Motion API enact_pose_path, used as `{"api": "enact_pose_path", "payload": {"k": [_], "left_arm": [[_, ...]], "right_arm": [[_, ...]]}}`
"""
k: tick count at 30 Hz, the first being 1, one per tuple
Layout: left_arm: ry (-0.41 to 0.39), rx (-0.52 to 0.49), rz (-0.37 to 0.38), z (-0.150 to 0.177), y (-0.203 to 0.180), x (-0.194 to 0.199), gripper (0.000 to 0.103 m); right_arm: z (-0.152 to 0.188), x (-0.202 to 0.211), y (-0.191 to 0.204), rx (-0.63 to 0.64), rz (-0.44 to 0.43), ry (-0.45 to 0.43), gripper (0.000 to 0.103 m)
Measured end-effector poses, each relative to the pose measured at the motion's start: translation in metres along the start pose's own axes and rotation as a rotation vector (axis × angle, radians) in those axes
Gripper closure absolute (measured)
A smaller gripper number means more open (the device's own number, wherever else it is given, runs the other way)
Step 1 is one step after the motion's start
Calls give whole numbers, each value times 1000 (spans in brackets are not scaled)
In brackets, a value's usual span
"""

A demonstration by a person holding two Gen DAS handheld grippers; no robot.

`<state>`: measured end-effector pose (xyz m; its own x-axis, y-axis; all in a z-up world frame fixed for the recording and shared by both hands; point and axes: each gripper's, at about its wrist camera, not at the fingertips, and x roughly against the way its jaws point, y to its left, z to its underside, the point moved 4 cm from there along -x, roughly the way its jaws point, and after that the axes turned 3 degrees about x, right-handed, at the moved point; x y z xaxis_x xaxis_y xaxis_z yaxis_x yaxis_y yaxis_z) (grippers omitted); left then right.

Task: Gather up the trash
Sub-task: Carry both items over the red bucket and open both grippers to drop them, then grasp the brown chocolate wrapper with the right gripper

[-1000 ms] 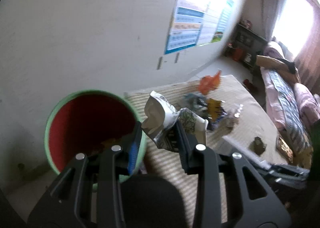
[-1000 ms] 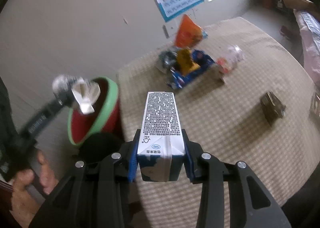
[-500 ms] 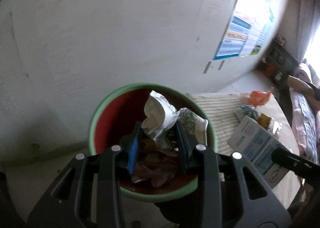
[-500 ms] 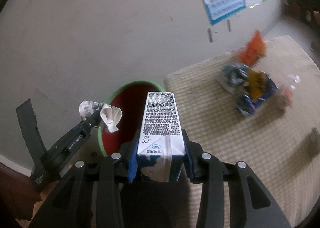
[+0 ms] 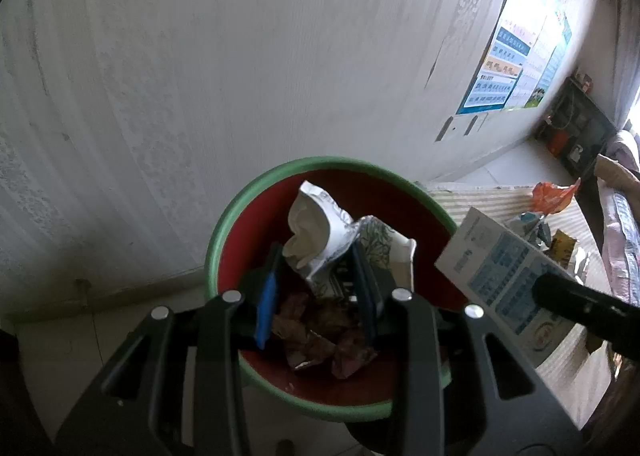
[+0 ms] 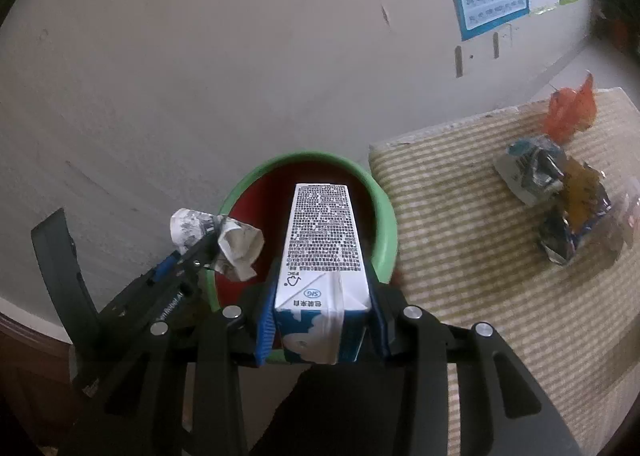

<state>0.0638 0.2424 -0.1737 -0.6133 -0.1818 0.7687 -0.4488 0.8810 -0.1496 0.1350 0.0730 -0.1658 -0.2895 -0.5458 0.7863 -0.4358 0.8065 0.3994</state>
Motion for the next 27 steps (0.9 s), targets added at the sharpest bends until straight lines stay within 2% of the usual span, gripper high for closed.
{"api": "enact_pose_path", "payload": {"k": [3,4,5,6,8,10,11,15,19,21,27], "left_arm": [[-6,14,-18,-1,2,-2,69],[-8,21,-27,-1,3,-4,62],[-8,27,-34,-1,4,-5,49],[-14,38,-38,-1,7,-5,45],[-13,49,-39,0,10,-4,44],[-8,49,-48,1,12,-5,43],[-9,52,-53,1,12,-5,39],[-18,64,-41,1,8,0,38],[-20,22,-23,5,-8,6,37],[-21,3,-12,7,-17,9,35],[-8,-50,33,18,-53,18,30]], "right_arm": [[-7,-4,8,20,-9,-9,65],[-9,-5,12,30,-17,-11,64],[-10,-6,15,38,-20,-12,63],[-12,-6,17,45,-16,-17,57],[-15,-5,22,58,-17,-33,49],[-15,-1,23,70,-21,-56,48],[-14,1,23,73,-19,-60,48],[-7,18,6,63,27,-95,46],[15,41,-42,35,157,-102,45],[30,55,-79,3,255,-95,45],[83,110,-212,-219,518,-98,45]]}}
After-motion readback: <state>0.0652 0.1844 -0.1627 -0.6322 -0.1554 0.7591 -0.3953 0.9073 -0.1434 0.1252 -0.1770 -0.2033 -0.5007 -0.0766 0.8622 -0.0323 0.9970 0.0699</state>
